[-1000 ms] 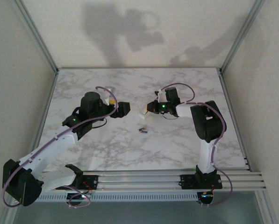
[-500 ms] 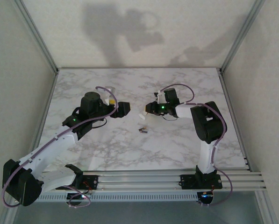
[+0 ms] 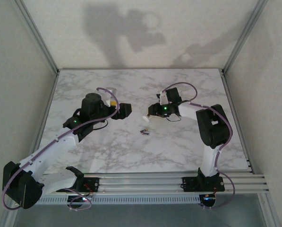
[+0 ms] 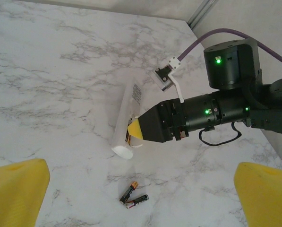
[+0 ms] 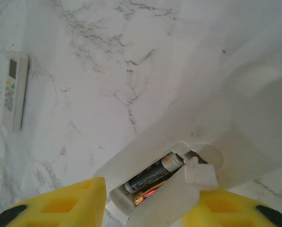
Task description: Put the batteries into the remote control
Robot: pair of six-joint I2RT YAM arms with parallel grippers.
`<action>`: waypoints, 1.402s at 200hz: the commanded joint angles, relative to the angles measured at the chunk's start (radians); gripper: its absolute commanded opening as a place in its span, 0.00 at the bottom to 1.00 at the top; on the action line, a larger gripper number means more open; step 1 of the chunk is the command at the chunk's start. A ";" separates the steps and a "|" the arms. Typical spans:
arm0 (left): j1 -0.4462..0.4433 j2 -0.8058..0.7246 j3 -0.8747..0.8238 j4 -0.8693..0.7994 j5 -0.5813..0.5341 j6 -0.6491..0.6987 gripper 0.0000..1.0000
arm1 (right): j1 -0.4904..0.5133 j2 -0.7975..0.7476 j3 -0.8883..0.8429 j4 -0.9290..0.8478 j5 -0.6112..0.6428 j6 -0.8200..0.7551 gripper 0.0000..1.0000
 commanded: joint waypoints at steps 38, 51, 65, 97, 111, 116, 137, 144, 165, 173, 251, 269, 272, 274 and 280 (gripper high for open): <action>0.009 -0.017 -0.011 0.022 0.008 0.002 0.99 | -0.011 -0.108 0.005 -0.165 0.190 0.036 0.50; 0.009 -0.019 -0.011 0.021 0.008 0.002 1.00 | -0.011 -0.135 -0.010 -0.187 0.232 0.078 0.54; 0.009 -0.019 -0.009 0.021 0.009 0.004 1.00 | -0.010 -0.166 -0.020 -0.200 0.250 0.126 0.55; 0.010 -0.026 -0.010 0.017 0.001 0.009 1.00 | 0.030 -0.206 0.011 -0.306 0.314 0.355 0.55; 0.010 -0.030 -0.014 0.024 -0.006 0.005 0.99 | 0.063 -0.193 0.077 -0.428 0.398 0.477 0.54; 0.010 -0.031 -0.014 0.025 -0.012 0.002 1.00 | 0.073 -0.180 0.119 -0.493 0.427 0.533 0.54; 0.010 -0.044 -0.011 0.017 -0.073 0.015 1.00 | 0.161 -0.154 0.220 -0.591 0.490 0.721 0.55; 0.011 -0.047 -0.007 0.004 -0.115 0.028 1.00 | 0.205 -0.147 0.244 -0.583 0.517 0.765 0.57; 0.013 -0.045 0.018 -0.055 -0.277 0.090 0.99 | 0.276 -0.080 0.383 -0.679 0.599 0.913 0.61; 0.017 -0.046 0.025 -0.071 -0.325 0.118 0.99 | 0.279 -0.054 0.415 -0.688 0.592 0.976 0.61; 0.095 -0.069 -0.017 -0.024 -0.273 0.271 1.00 | 0.284 0.247 0.804 -0.916 0.708 1.484 0.61; 0.106 -0.068 -0.028 -0.023 -0.252 0.282 1.00 | 0.283 0.333 0.931 -0.998 0.710 1.551 0.61; 0.107 -0.070 -0.031 -0.022 -0.249 0.283 0.99 | 0.284 0.350 0.952 -1.012 0.711 1.560 0.61; 0.108 -0.070 -0.033 -0.021 -0.248 0.285 0.99 | 0.284 0.357 0.966 -1.019 0.712 1.564 0.61; 0.110 -0.071 -0.041 -0.021 -0.242 0.290 1.00 | 0.282 0.382 1.003 -1.044 0.719 1.579 0.61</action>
